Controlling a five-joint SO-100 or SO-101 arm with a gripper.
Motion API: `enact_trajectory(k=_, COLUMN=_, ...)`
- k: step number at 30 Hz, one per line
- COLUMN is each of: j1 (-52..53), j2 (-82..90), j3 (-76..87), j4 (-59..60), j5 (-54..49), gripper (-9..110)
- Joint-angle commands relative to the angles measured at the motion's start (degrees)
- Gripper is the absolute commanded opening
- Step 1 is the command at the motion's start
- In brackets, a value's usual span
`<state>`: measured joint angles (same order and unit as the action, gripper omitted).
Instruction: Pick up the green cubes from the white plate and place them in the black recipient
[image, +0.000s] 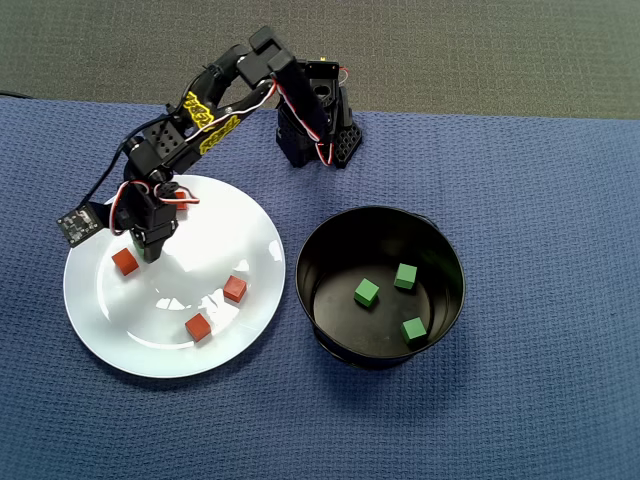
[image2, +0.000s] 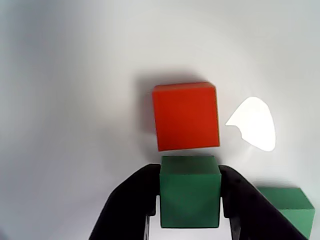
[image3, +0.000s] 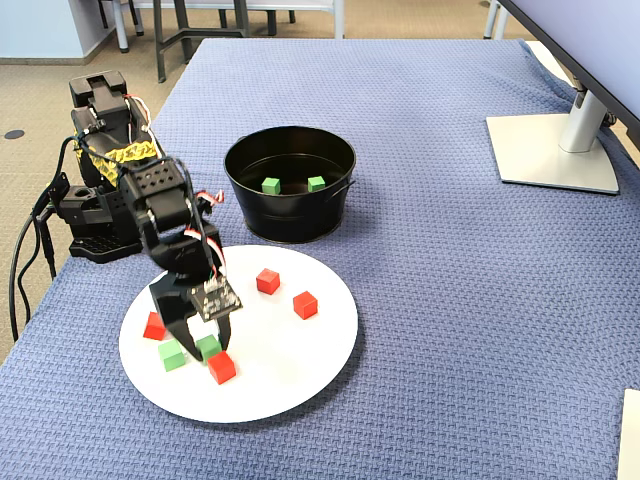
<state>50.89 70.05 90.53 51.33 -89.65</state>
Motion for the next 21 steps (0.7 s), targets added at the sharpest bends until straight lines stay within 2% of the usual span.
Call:
enact_trajectory(k=1, j1=-3.96, j2=10.72, j3=-3.34, j4=3.6, j5=9.49, gripper=0)
enact_trajectory(k=9, j1=-15.38, j2=29.09, j3=-10.02, j4=23.64, j5=29.88, gripper=0)
enact_trajectory(k=16, j1=-37.53, j2=42.98, j3=-3.52, j4=28.56, j5=48.78, gripper=0)
enact_trajectory(k=21, j1=-54.23, j2=46.41, j3=3.08, j4=25.49, j5=62.31, gripper=0)
